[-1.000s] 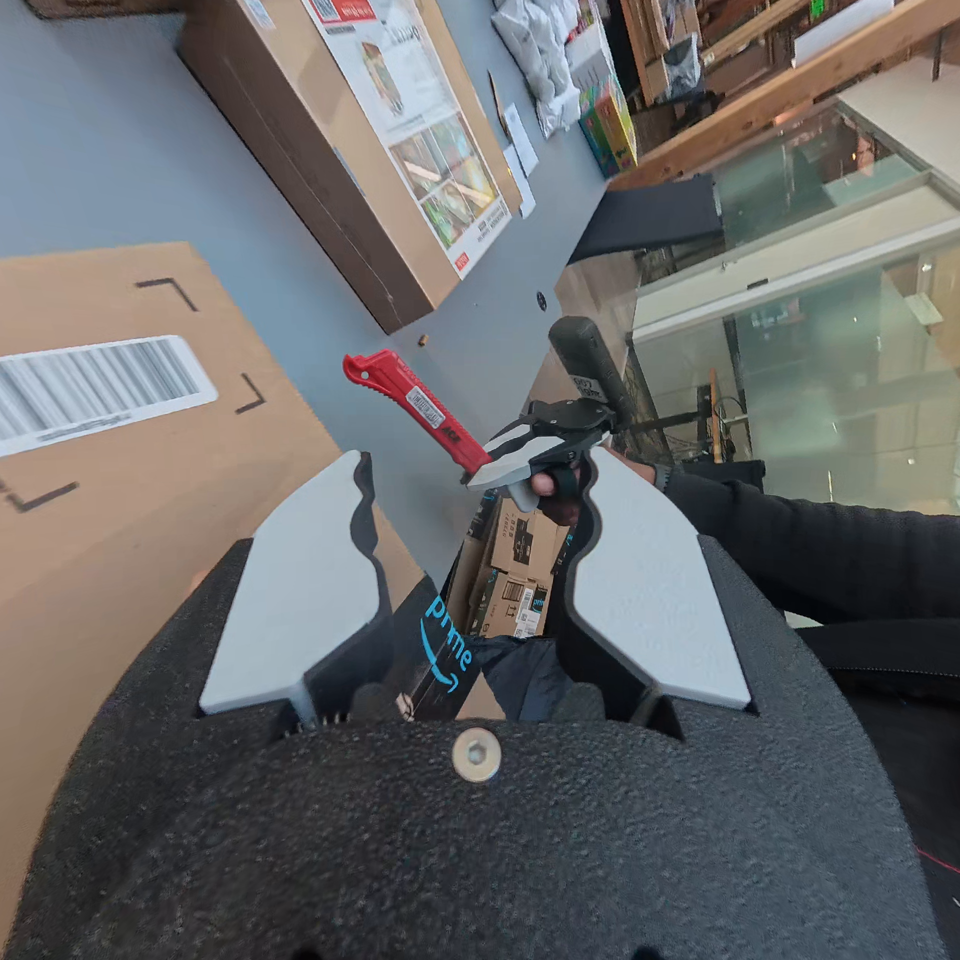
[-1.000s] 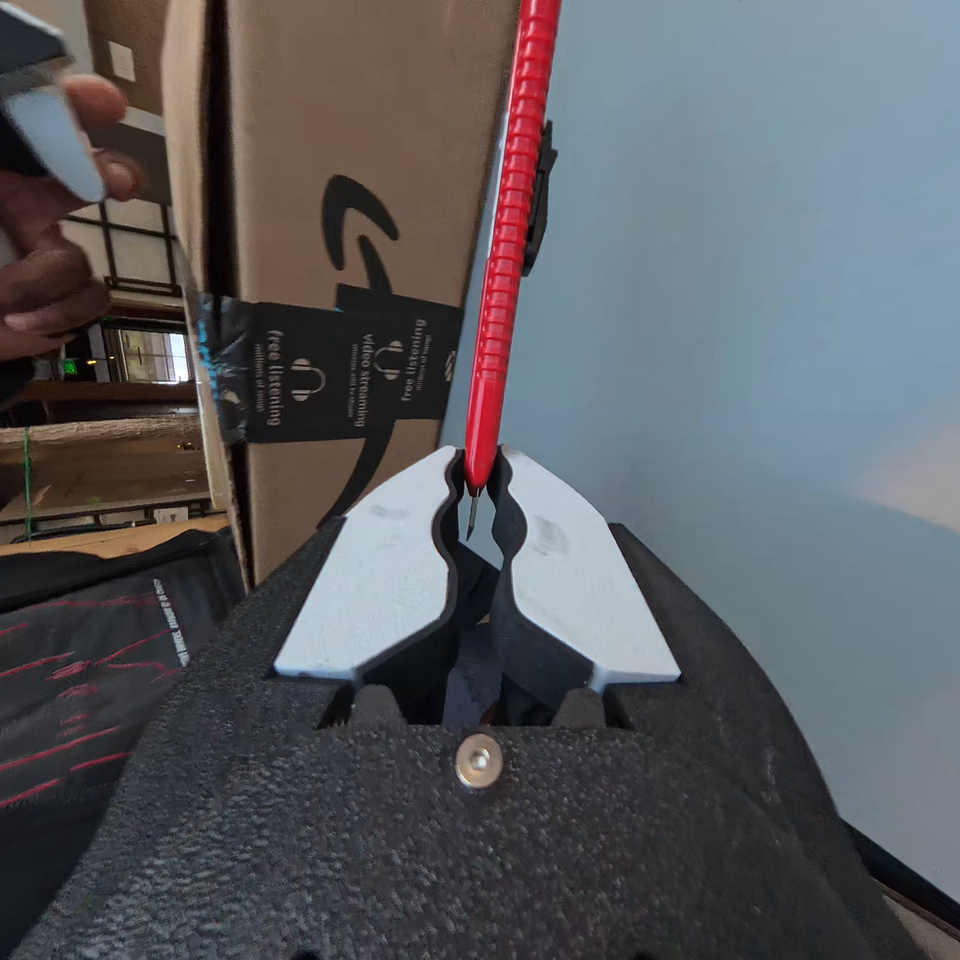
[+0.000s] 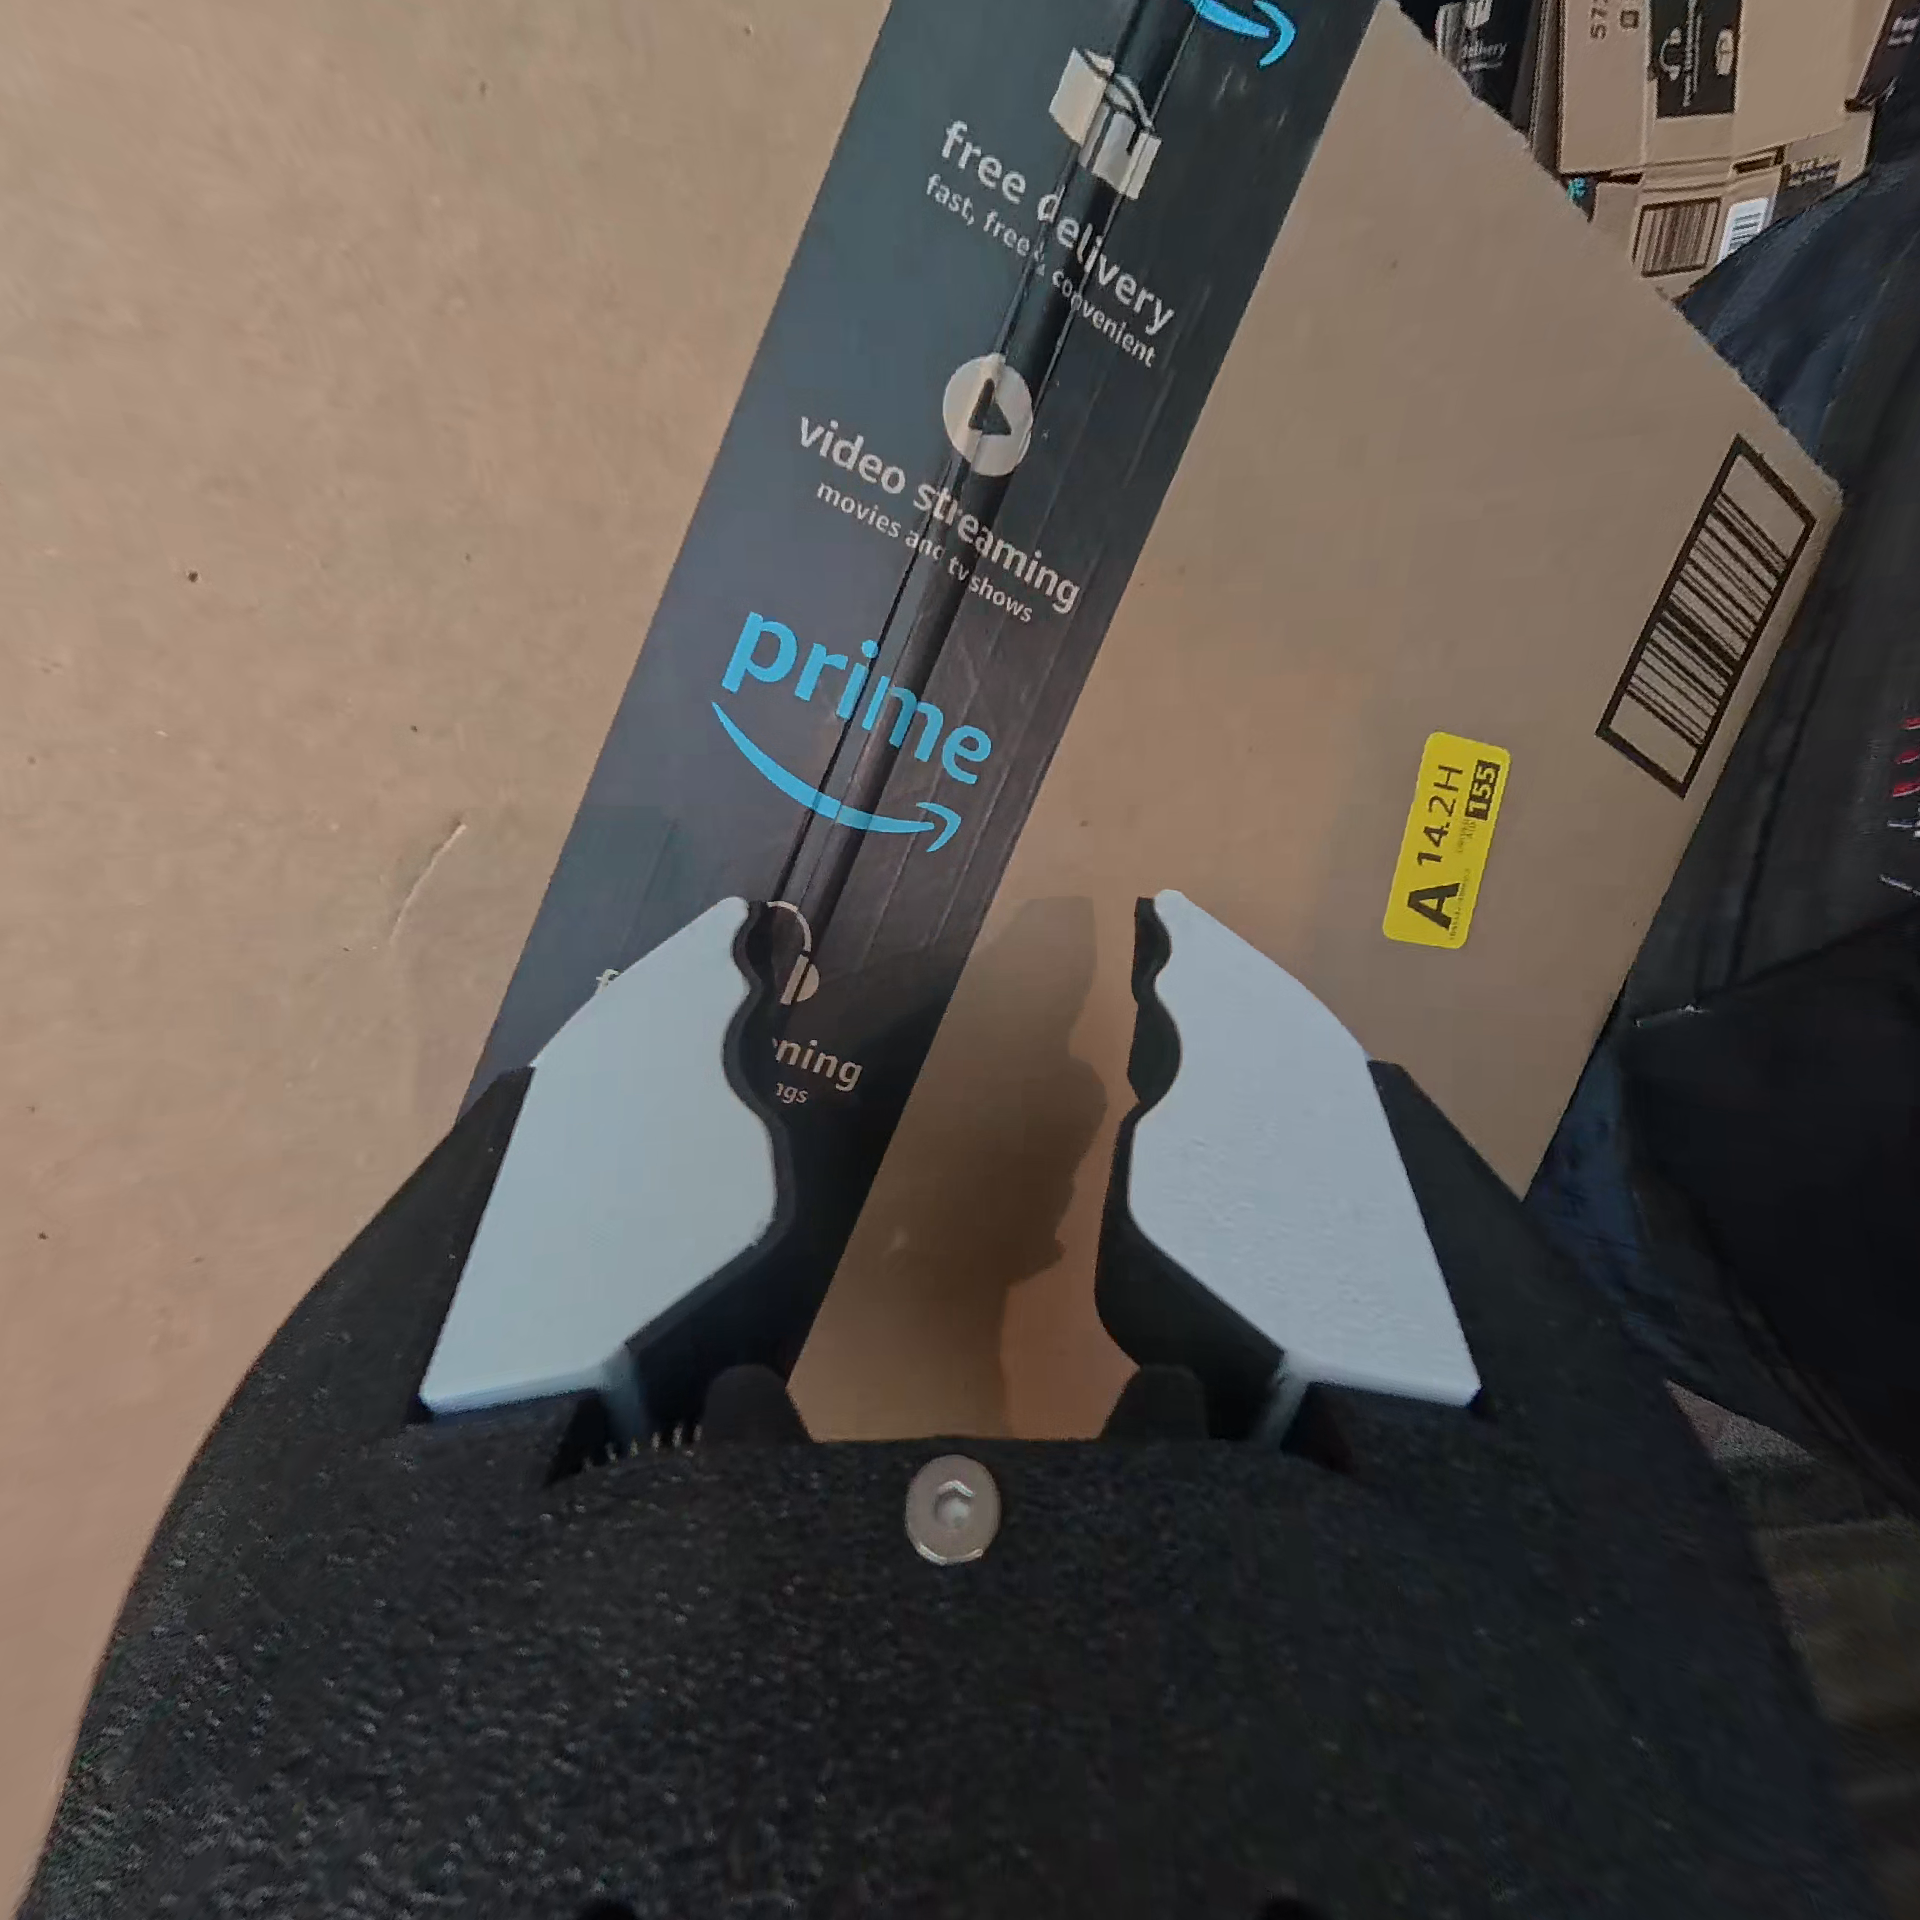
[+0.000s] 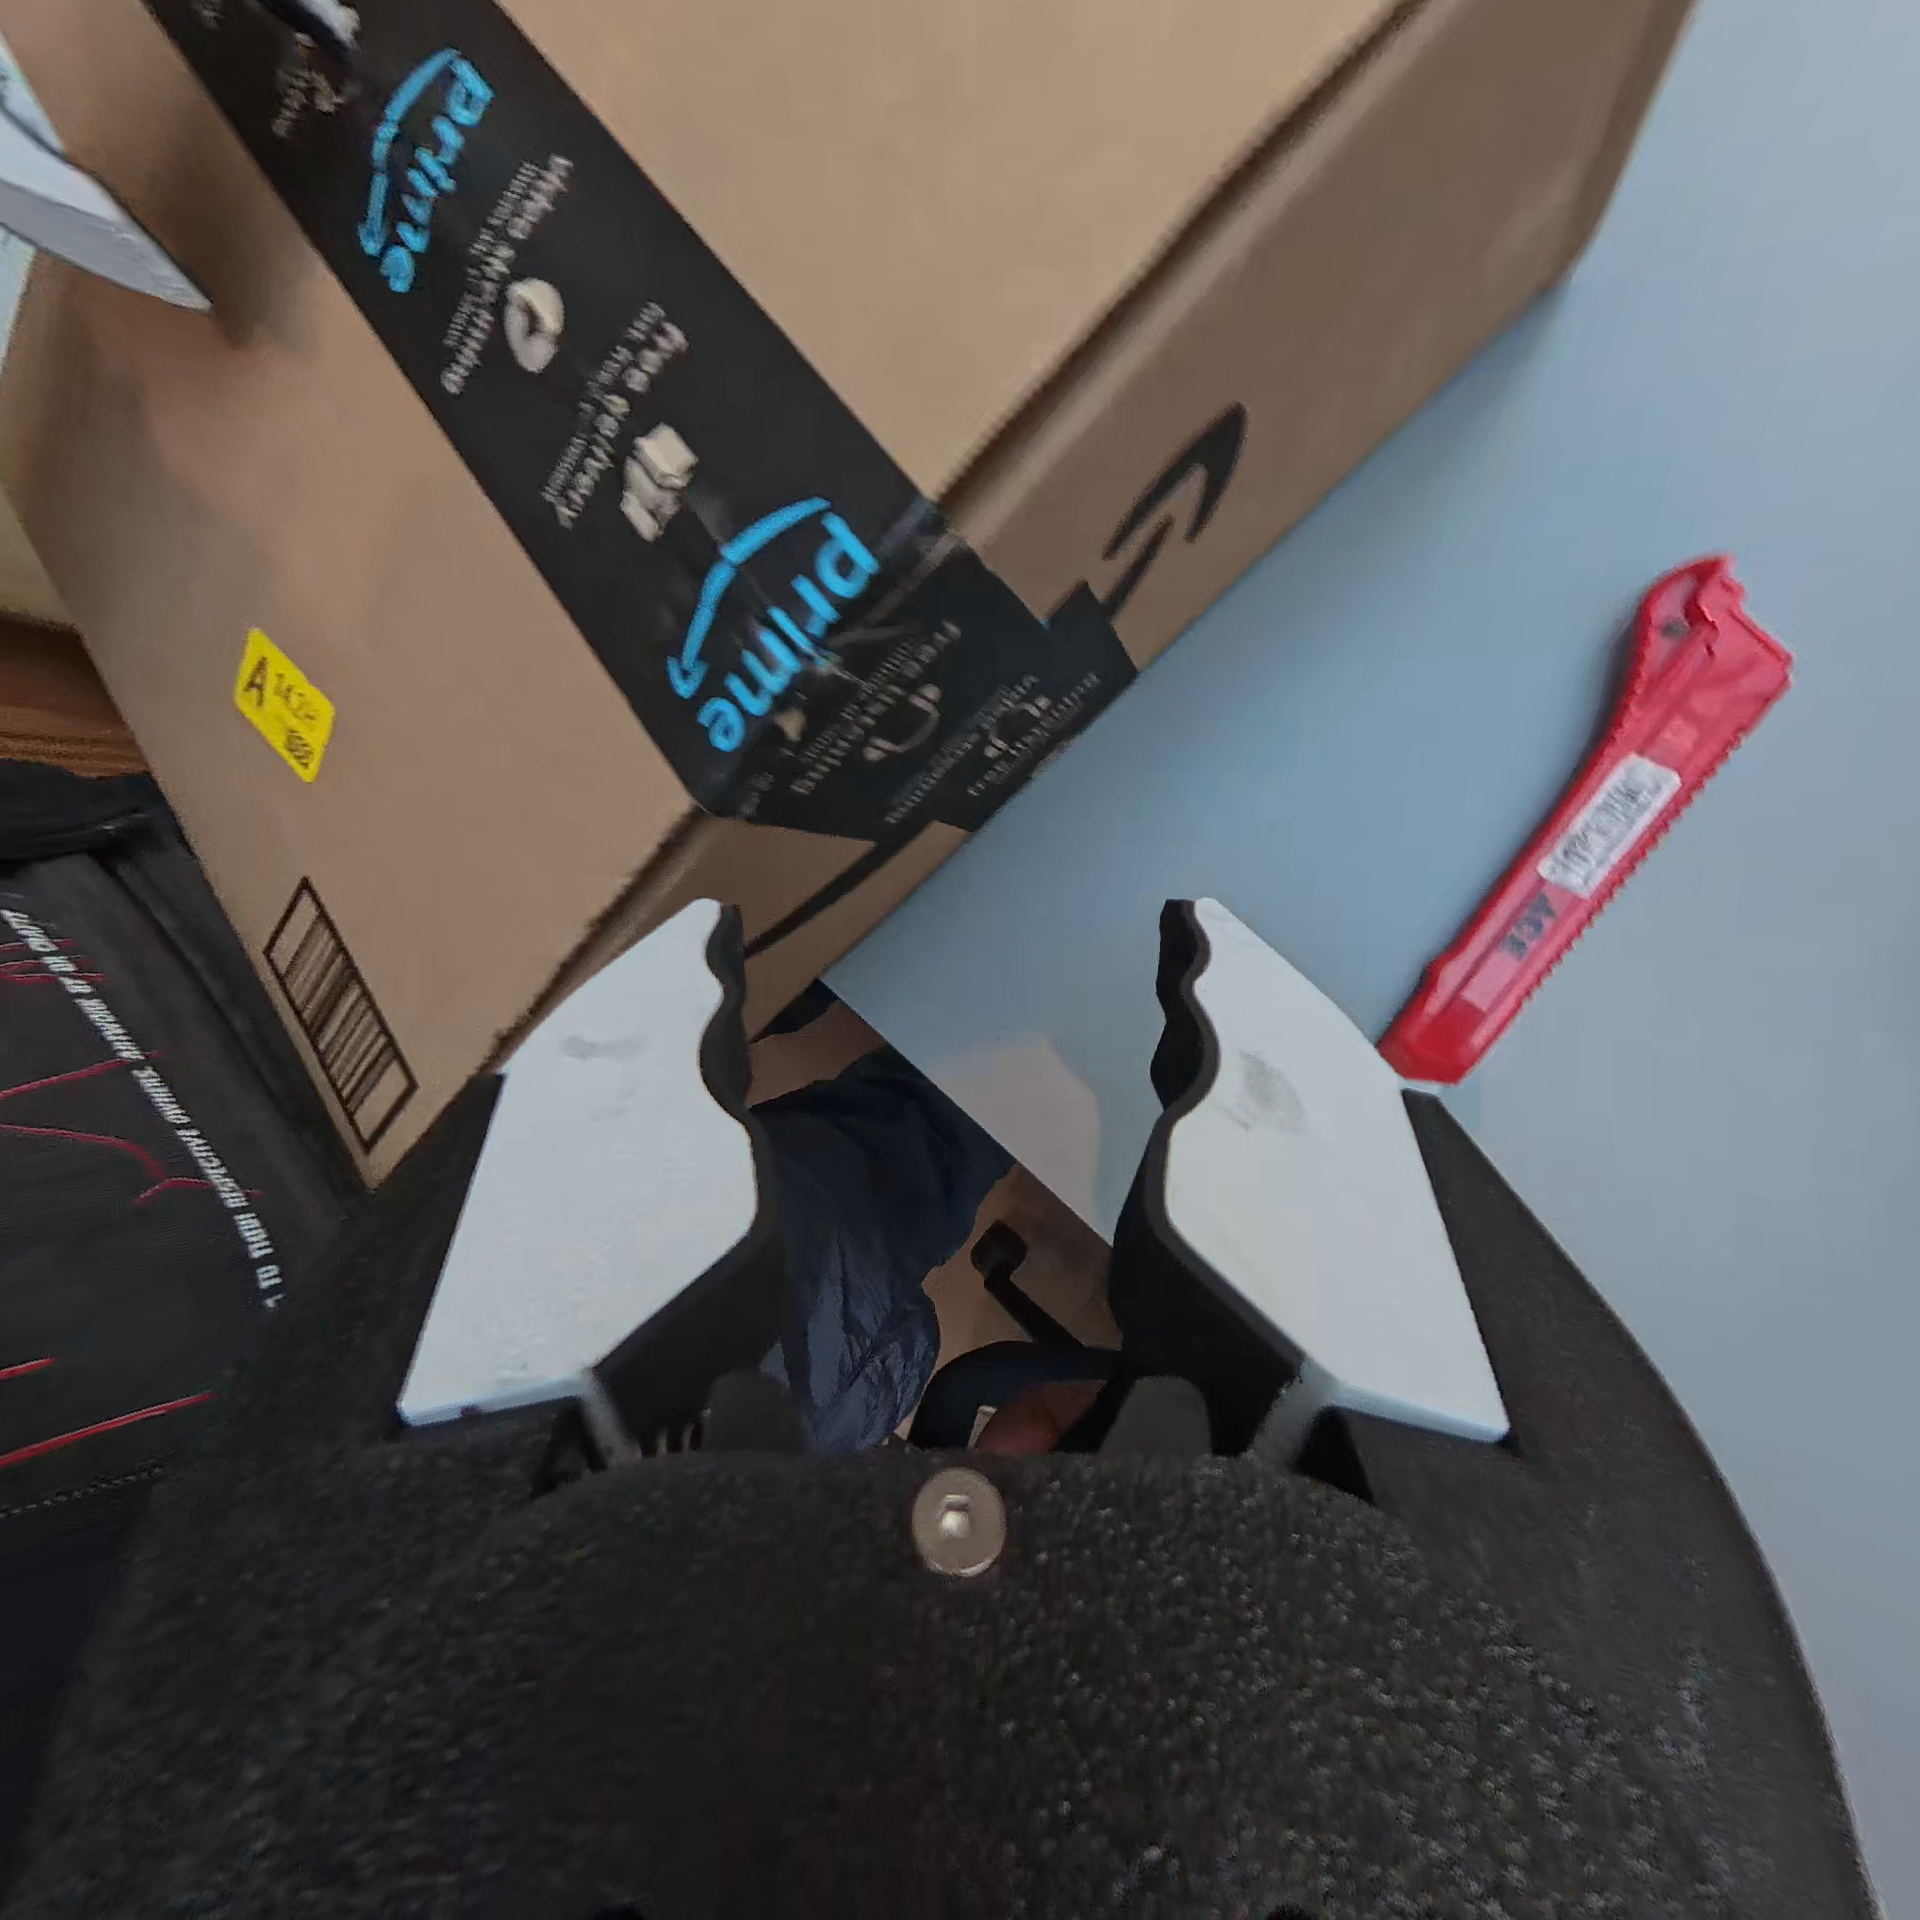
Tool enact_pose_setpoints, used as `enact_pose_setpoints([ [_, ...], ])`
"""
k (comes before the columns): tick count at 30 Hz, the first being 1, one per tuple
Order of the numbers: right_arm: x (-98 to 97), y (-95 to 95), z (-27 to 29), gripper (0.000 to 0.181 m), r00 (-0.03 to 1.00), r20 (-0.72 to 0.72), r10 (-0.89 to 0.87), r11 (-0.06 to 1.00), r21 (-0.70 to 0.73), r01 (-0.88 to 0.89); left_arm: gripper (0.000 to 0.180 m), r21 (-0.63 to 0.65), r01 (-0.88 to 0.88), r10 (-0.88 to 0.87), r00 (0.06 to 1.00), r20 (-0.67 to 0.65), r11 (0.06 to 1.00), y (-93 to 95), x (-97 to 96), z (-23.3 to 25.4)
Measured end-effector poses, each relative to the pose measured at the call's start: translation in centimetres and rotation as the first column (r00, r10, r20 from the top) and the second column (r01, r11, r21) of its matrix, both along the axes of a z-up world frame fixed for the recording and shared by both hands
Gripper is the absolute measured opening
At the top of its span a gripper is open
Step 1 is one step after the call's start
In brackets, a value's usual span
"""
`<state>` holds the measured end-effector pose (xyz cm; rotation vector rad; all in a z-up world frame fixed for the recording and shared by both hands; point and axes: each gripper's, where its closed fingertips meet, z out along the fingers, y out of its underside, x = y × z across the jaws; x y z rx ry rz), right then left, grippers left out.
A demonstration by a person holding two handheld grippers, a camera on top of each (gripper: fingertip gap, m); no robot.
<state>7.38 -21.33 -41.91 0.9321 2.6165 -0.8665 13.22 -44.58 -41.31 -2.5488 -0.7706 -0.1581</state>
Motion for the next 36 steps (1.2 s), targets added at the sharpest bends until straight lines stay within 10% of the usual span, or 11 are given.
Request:
enact_pose_setpoints([
  [8, 2.8, -9.5, 2.5, 0.078, 0.962, -0.078, 0.263, 0.963, -0.037, -0.266, 0.060, -0.007, 0.080, -0.080, 0.997, 0.017, 0.997, -0.5, -0.1, -1.5],
  [24, 2.7, -12.9, 1.9, 0.083, 0.933, 0.035, 0.357, 0.932, 0.059, -0.358, 0.035, 0.106, 0.194, -0.209, 0.648, 0.732, 0.975, -1.1, 0.1, 0.9],
  [36, 3.6, -8.2, 2.5, 0.086, 0.964, 0.045, 0.263, 0.964, 0.015, -0.264, 0.011, 0.180, 0.113, -0.211, 0.622, 0.754, 0.977, -1.5, 0.2, 4.4],
])
